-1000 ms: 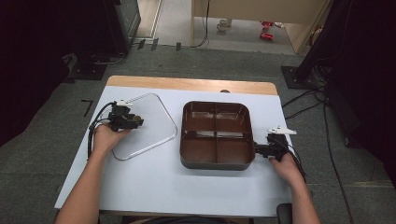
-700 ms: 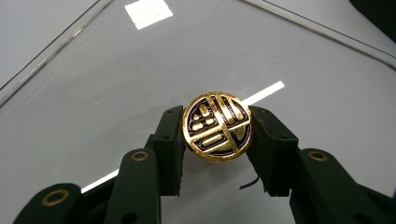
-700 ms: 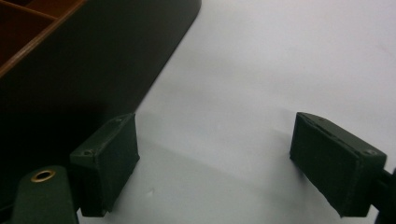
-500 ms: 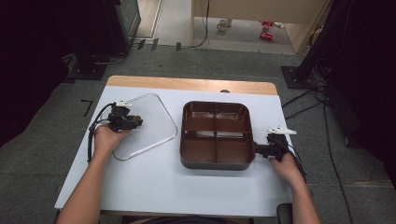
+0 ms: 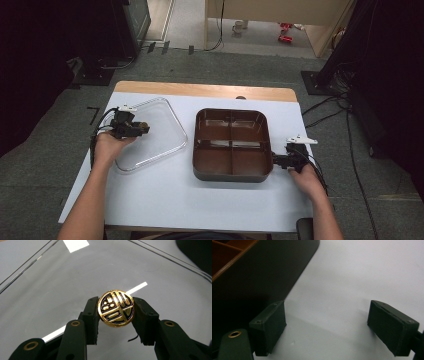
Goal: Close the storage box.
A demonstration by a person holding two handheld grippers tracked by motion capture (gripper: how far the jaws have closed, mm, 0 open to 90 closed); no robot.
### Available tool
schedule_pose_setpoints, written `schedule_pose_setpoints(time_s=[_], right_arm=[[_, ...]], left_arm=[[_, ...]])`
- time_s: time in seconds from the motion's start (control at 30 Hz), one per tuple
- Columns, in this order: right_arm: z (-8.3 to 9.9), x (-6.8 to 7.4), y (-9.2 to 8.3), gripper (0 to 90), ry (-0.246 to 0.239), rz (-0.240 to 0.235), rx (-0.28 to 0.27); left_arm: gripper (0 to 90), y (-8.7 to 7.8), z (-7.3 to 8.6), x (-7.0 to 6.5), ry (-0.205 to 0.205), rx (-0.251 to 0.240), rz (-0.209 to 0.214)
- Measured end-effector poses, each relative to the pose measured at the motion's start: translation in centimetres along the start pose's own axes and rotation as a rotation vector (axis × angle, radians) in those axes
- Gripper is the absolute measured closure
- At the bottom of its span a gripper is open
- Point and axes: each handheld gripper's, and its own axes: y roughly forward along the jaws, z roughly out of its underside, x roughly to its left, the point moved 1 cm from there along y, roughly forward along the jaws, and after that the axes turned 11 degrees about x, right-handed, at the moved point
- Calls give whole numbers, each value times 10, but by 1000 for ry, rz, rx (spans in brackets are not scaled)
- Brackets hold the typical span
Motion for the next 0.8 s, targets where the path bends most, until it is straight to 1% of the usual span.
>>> schedule_pose_setpoints(time_s=[0.17, 0.27, 0.3, 0.37, 0.5, 0.6, 0.7, 0.8], right_arm=[[0, 0, 0, 147, 0, 0, 0], [0, 0, 0, 147, 0, 0, 0], [0, 0, 0, 147, 0, 0, 0], [0, 0, 0, 147, 0, 0, 0], [0, 0, 0, 147, 0, 0, 1], [0, 0, 0, 147, 0, 0, 1], [0, 0, 0, 147, 0, 0, 0], [0, 0, 0, 147, 0, 0, 0]], left_arm=[[595, -17, -3, -1, -4, -31, 18], [595, -28, -5, -2, -6, -42, 22], [595, -33, -6, -4, -12, -48, 22], [596, -39, -8, -6, -9, -60, 30], [595, -53, -15, -16, 26, -91, 44], [596, -63, -24, -29, 57, -118, 67], [595, -67, -31, -42, 88, -129, 83], [596, -70, -38, -56, 129, -135, 95]])
